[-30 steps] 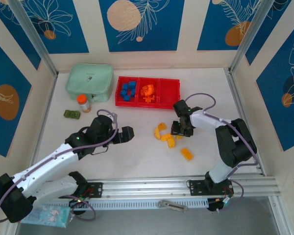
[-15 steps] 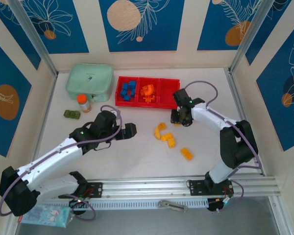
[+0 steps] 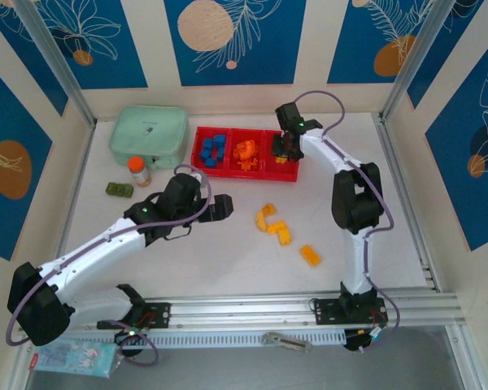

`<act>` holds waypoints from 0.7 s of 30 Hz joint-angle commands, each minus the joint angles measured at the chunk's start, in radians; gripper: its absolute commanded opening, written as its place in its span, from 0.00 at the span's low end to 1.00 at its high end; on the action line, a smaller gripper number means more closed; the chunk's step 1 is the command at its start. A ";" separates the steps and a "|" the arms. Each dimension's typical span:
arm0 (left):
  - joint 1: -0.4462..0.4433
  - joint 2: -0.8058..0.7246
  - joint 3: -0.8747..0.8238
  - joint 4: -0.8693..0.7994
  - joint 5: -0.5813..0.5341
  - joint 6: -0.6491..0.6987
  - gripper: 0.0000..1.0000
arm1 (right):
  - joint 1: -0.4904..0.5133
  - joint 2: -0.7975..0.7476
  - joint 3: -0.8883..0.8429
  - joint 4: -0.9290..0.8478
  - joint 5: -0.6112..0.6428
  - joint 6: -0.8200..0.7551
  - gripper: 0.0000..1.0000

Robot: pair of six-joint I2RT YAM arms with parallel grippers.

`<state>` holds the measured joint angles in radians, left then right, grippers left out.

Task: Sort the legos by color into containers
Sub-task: Place the lego in the container, then pick up the lego from the center of the table.

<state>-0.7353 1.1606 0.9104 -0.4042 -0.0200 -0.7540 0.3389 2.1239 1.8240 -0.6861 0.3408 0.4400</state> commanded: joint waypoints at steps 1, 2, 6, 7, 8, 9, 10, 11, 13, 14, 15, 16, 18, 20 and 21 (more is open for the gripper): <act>-0.001 -0.004 0.042 0.001 -0.012 0.010 0.99 | -0.005 -0.016 0.038 -0.063 0.016 -0.014 0.51; -0.001 -0.005 0.039 0.004 -0.008 0.008 0.99 | -0.005 -0.044 0.013 -0.047 0.006 -0.012 0.53; -0.001 -0.006 0.037 -0.002 0.012 0.005 0.99 | 0.008 -0.179 -0.141 0.002 -0.035 0.004 0.57; -0.001 -0.008 0.036 -0.005 0.016 0.005 0.99 | 0.013 -0.212 -0.183 0.012 -0.047 0.007 0.58; -0.001 -0.012 0.034 -0.008 0.018 0.006 0.99 | 0.020 -0.247 -0.235 0.020 -0.066 0.012 0.59; 0.000 -0.017 0.028 -0.011 0.018 0.005 0.99 | 0.028 -0.280 -0.283 0.028 -0.091 0.018 0.60; 0.000 -0.022 0.023 -0.015 0.020 0.004 0.99 | 0.036 -0.304 -0.325 0.030 -0.103 0.025 0.61; 0.001 -0.028 0.018 -0.021 0.023 0.004 0.99 | 0.049 -0.335 -0.372 0.033 -0.109 0.032 0.62; 0.001 -0.041 0.007 -0.039 0.021 0.001 0.99 | 0.082 -0.384 -0.456 0.042 -0.120 0.032 0.65; 0.001 -0.050 -0.001 -0.049 0.020 -0.002 0.99 | 0.102 -0.406 -0.495 0.042 -0.119 0.038 0.66; 0.002 -0.060 -0.010 -0.057 0.019 -0.004 0.99 | 0.121 -0.424 -0.531 0.040 -0.117 0.041 0.67; 0.002 -0.071 -0.019 -0.061 0.017 -0.007 0.99 | 0.136 -0.436 -0.557 0.041 -0.113 0.044 0.68; 0.002 -0.096 -0.042 -0.064 0.016 -0.014 0.99 | 0.164 -0.449 -0.610 0.046 -0.108 0.058 0.70; 0.002 -0.116 -0.059 -0.069 0.011 -0.023 0.99 | 0.182 -0.445 -0.649 0.059 -0.111 0.067 0.71; 0.002 -0.128 -0.067 -0.070 0.008 -0.029 0.99 | 0.186 -0.439 -0.664 0.069 -0.118 0.068 0.72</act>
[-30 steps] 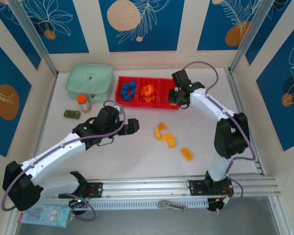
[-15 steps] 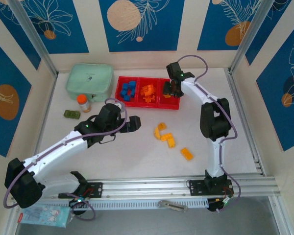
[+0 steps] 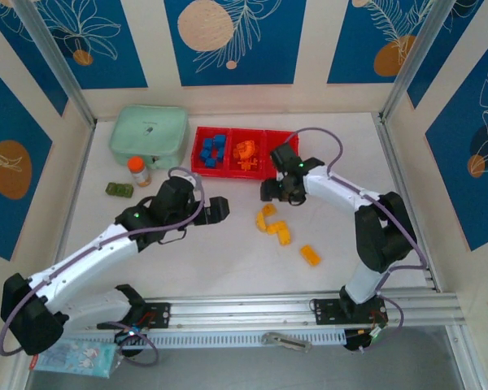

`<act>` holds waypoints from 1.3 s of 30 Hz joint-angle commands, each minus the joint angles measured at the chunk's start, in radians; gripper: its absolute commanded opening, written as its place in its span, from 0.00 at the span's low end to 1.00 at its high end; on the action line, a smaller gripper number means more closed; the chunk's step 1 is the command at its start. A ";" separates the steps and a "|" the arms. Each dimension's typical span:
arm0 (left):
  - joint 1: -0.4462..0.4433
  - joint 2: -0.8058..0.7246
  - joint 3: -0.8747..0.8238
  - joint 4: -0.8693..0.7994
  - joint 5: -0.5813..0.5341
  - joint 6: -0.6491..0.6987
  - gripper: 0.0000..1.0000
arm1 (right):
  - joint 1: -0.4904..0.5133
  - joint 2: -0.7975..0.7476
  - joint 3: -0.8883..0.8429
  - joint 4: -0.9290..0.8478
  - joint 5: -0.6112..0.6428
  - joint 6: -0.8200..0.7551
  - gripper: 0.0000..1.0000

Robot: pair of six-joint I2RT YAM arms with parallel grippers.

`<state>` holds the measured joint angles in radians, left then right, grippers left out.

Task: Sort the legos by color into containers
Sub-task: Pick up the lego from the center of the table.

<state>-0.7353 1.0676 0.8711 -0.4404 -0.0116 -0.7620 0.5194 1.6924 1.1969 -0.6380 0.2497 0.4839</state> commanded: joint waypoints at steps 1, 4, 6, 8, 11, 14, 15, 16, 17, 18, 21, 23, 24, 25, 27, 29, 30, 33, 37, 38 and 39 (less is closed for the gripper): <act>0.002 -0.043 -0.034 -0.036 -0.002 -0.024 0.99 | 0.008 -0.001 -0.046 0.033 -0.036 0.022 0.73; 0.002 -0.068 -0.048 -0.042 -0.014 -0.034 0.99 | 0.010 0.021 -0.052 0.042 -0.036 0.030 0.73; 0.003 -0.080 -0.049 -0.055 -0.020 -0.036 0.99 | 0.018 0.031 -0.061 0.060 -0.038 0.026 0.73; 0.002 -0.091 -0.049 -0.068 -0.030 -0.035 0.99 | 0.029 0.048 -0.062 0.077 -0.051 0.010 0.72; 0.002 -0.107 -0.053 -0.080 -0.052 -0.039 0.99 | 0.042 0.078 -0.054 0.097 -0.049 -0.007 0.72; 0.002 -0.118 -0.053 -0.081 -0.061 -0.039 0.99 | 0.042 0.111 -0.033 0.097 -0.046 -0.004 0.68; 0.002 -0.120 -0.053 -0.083 -0.062 -0.039 0.99 | 0.042 0.119 -0.027 0.095 -0.045 -0.002 0.67; 0.002 -0.123 -0.053 -0.084 -0.063 -0.038 0.99 | 0.043 0.126 -0.024 0.097 -0.047 -0.002 0.67; 0.002 -0.123 -0.052 -0.088 -0.066 -0.038 0.99 | 0.044 0.130 -0.023 0.102 -0.049 0.000 0.67; 0.003 -0.123 -0.050 -0.093 -0.069 -0.036 0.99 | 0.042 0.134 -0.023 0.106 -0.050 0.003 0.67; 0.004 -0.125 -0.050 -0.098 -0.076 -0.033 0.99 | 0.041 0.155 -0.016 0.110 -0.053 0.010 0.67; 0.004 -0.125 -0.052 -0.098 -0.079 -0.033 0.99 | 0.041 0.171 -0.005 0.103 -0.046 0.014 0.68; 0.004 -0.124 -0.050 -0.098 -0.079 -0.033 0.99 | 0.041 0.180 0.002 0.098 -0.036 0.017 0.68; 0.004 -0.123 -0.050 -0.098 -0.078 -0.033 0.99 | 0.039 0.186 0.008 0.092 -0.027 0.021 0.68; 0.004 -0.121 -0.048 -0.098 -0.076 -0.031 0.99 | 0.037 0.188 0.007 0.087 -0.021 0.031 0.66; 0.004 -0.122 -0.046 -0.101 -0.078 -0.031 0.99 | 0.038 0.184 -0.001 0.089 -0.020 0.035 0.62; 0.004 -0.122 -0.047 -0.103 -0.079 -0.030 0.99 | 0.038 0.182 -0.006 0.090 -0.018 0.035 0.59; 0.004 -0.120 -0.050 -0.091 -0.076 -0.031 0.99 | 0.034 0.181 -0.017 0.090 -0.016 0.029 0.52; 0.005 -0.102 -0.041 -0.086 -0.067 -0.027 0.99 | 0.018 0.153 -0.024 0.094 -0.032 0.022 0.45; 0.006 -0.098 -0.037 -0.084 -0.065 -0.026 0.99 | 0.016 0.142 -0.021 0.090 -0.029 0.020 0.44; 0.005 -0.094 -0.035 -0.081 -0.065 -0.023 0.99 | 0.014 0.130 -0.016 0.085 -0.027 0.016 0.43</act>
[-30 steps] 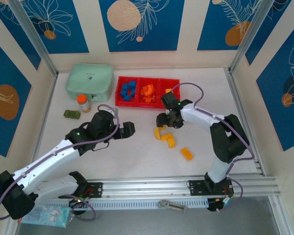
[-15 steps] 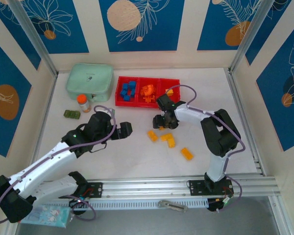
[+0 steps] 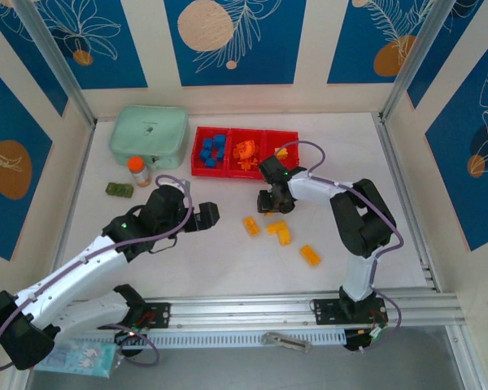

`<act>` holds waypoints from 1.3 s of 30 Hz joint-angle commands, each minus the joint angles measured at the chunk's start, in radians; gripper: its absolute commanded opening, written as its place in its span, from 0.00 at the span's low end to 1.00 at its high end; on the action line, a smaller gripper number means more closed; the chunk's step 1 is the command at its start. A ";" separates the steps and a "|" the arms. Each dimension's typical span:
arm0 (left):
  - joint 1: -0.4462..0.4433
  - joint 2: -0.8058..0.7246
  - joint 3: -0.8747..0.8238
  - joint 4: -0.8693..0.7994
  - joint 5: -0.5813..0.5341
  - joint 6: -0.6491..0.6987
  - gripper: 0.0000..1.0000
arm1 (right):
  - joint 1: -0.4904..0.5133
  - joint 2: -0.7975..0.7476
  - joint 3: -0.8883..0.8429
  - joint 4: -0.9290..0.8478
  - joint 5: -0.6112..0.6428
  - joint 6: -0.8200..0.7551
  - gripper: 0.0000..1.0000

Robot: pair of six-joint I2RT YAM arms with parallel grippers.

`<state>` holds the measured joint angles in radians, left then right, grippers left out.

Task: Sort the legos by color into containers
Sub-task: Pick up the lego from the center of the table, then place the lego in the container.

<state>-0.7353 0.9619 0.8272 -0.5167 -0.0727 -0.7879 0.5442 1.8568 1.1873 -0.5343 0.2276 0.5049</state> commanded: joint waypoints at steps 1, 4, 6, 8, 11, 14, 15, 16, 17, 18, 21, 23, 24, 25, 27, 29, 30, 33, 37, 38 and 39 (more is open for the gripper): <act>0.006 0.014 0.011 -0.002 -0.004 0.003 0.99 | -0.012 -0.046 -0.002 -0.025 -0.002 -0.008 0.43; 0.007 0.025 0.021 0.012 -0.001 0.007 0.99 | -0.022 -0.086 0.024 -0.046 -0.005 -0.018 0.43; 0.009 0.039 0.033 0.022 0.005 0.012 0.99 | -0.031 -0.110 0.046 -0.059 -0.004 -0.027 0.43; 0.011 0.057 0.047 0.033 0.013 0.018 0.99 | -0.046 -0.122 0.070 -0.069 0.001 -0.038 0.43; 0.015 0.089 0.069 0.048 0.027 0.028 0.99 | -0.089 -0.122 0.126 -0.091 0.000 -0.049 0.43; 0.017 0.125 0.089 0.071 0.046 0.037 0.99 | -0.142 -0.112 0.198 -0.092 -0.004 -0.057 0.44; 0.019 0.140 0.096 0.079 0.052 0.039 0.99 | -0.158 -0.096 0.233 -0.094 0.001 -0.060 0.44; 0.020 0.152 0.104 0.083 0.059 0.041 0.99 | -0.176 -0.077 0.267 -0.101 0.011 -0.062 0.44; 0.023 0.168 0.112 0.089 0.067 0.042 0.99 | -0.190 -0.049 0.306 -0.110 0.023 -0.067 0.44; 0.026 0.183 0.120 0.095 0.073 0.046 0.99 | -0.204 -0.021 0.342 -0.116 0.032 -0.071 0.44; 0.030 0.217 0.141 0.108 0.085 0.051 0.99 | -0.227 0.060 0.434 -0.100 0.040 -0.083 0.45; 0.037 0.233 0.151 0.114 0.092 0.053 0.99 | -0.235 0.128 0.520 -0.126 0.055 -0.091 0.48; 0.041 0.240 0.156 0.116 0.096 0.055 0.99 | -0.237 0.158 0.567 -0.144 0.067 -0.097 0.50; 0.045 0.244 0.159 0.117 0.099 0.054 0.99 | -0.240 0.185 0.600 -0.152 0.077 -0.102 0.52; 0.053 0.250 0.164 0.116 0.108 0.053 0.99 | -0.243 0.219 0.664 -0.163 0.074 -0.121 0.60; 0.061 0.250 0.162 0.120 0.115 0.053 0.99 | -0.243 0.229 0.704 -0.182 0.074 -0.127 0.64; 0.063 0.247 0.161 0.121 0.117 0.053 0.99 | -0.241 0.223 0.709 -0.189 0.074 -0.125 0.64; 0.067 0.236 0.152 0.120 0.125 0.052 0.99 | -0.229 0.162 0.646 -0.175 0.049 -0.119 0.65; 0.068 0.212 0.129 0.112 0.132 0.050 0.99 | -0.183 0.053 0.491 -0.147 0.019 -0.104 0.67; 0.070 0.202 0.121 0.102 0.132 0.048 0.99 | -0.165 0.026 0.449 -0.145 0.006 -0.102 0.68; 0.071 0.192 0.113 0.094 0.132 0.049 0.99 | -0.150 0.001 0.411 -0.143 0.000 -0.098 0.69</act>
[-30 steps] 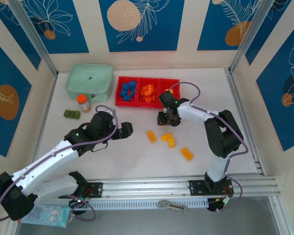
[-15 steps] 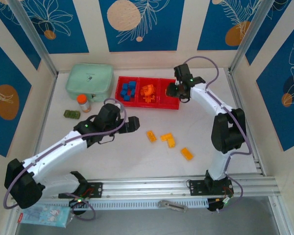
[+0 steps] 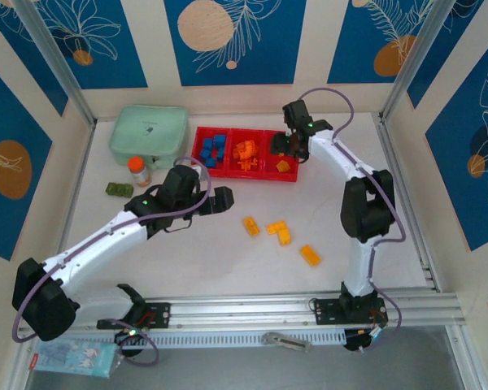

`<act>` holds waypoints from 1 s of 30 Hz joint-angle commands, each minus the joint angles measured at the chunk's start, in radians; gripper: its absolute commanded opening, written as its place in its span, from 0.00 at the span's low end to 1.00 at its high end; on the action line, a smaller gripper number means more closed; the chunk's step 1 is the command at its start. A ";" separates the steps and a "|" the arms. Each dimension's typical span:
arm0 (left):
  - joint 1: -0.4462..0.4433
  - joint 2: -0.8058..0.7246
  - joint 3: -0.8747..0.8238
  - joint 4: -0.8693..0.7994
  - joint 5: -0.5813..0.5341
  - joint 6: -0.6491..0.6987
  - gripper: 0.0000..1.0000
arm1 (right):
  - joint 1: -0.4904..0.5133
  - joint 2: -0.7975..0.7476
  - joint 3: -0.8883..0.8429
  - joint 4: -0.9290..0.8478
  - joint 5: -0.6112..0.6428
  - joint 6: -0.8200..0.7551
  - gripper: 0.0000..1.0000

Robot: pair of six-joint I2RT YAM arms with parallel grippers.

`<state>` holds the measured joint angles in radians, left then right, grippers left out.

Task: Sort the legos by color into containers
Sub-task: Place the lego in the container, then pick up the lego from the center of the table.

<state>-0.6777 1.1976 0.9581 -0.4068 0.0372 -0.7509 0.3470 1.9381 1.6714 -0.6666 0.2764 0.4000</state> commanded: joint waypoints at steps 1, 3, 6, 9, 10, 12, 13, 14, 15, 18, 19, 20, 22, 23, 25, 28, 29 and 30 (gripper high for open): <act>0.013 -0.057 -0.028 -0.027 0.024 0.011 0.99 | 0.067 -0.106 -0.115 -0.008 -0.059 0.009 0.69; 0.015 -0.088 -0.051 -0.046 0.021 0.009 0.99 | 0.112 -0.150 -0.185 -0.007 -0.075 0.004 0.70; 0.018 -0.143 -0.092 -0.076 0.014 0.005 0.99 | 0.184 -0.206 -0.282 -0.005 -0.090 0.009 0.72; 0.020 -0.205 -0.136 -0.104 -0.005 -0.007 0.99 | 0.259 -0.235 -0.355 -0.007 -0.083 0.022 0.73; 0.020 -0.226 -0.151 -0.112 -0.010 -0.014 0.99 | 0.285 -0.235 -0.373 -0.013 -0.073 0.031 0.74; 0.021 -0.261 -0.177 -0.123 -0.016 -0.026 0.99 | 0.336 -0.234 -0.401 -0.019 -0.047 0.039 0.75; 0.021 -0.279 -0.190 -0.130 -0.019 -0.031 0.99 | 0.361 -0.230 -0.412 -0.022 -0.027 0.037 0.75; 0.022 -0.296 -0.199 -0.137 -0.023 -0.034 0.99 | 0.385 -0.222 -0.421 -0.029 0.000 0.039 0.76; 0.023 -0.308 -0.207 -0.143 -0.026 -0.036 0.99 | 0.405 -0.217 -0.429 -0.030 0.018 0.044 0.76; 0.023 -0.339 -0.224 -0.157 -0.037 -0.046 0.99 | 0.428 -0.183 -0.449 -0.009 0.007 0.056 0.76; 0.023 -0.345 -0.229 -0.156 -0.037 -0.049 0.99 | 0.435 -0.168 -0.447 -0.004 0.002 0.054 0.76; 0.023 -0.349 -0.232 -0.156 -0.037 -0.051 0.99 | 0.443 -0.153 -0.443 -0.001 0.013 0.054 0.76; 0.024 -0.350 -0.234 -0.158 -0.036 -0.053 0.99 | 0.457 -0.125 -0.427 -0.006 0.048 0.056 0.75; 0.024 -0.349 -0.234 -0.161 -0.037 -0.053 0.99 | 0.461 -0.109 -0.416 -0.008 0.057 0.054 0.74; 0.024 -0.349 -0.234 -0.165 -0.045 -0.053 0.99 | 0.462 -0.078 -0.402 -0.006 0.065 0.053 0.70; 0.024 -0.349 -0.237 -0.164 -0.048 -0.052 0.99 | 0.461 -0.042 -0.387 -0.002 0.073 0.045 0.65; 0.024 -0.349 -0.237 -0.165 -0.048 -0.051 0.99 | 0.461 -0.033 -0.386 0.003 0.072 0.043 0.63; 0.024 -0.350 -0.239 -0.168 -0.050 -0.051 0.99 | 0.461 -0.027 -0.387 0.009 0.068 0.040 0.61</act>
<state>-0.6662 0.8581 0.7341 -0.5495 0.0101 -0.7891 0.8036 1.8969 1.2568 -0.6621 0.3271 0.4446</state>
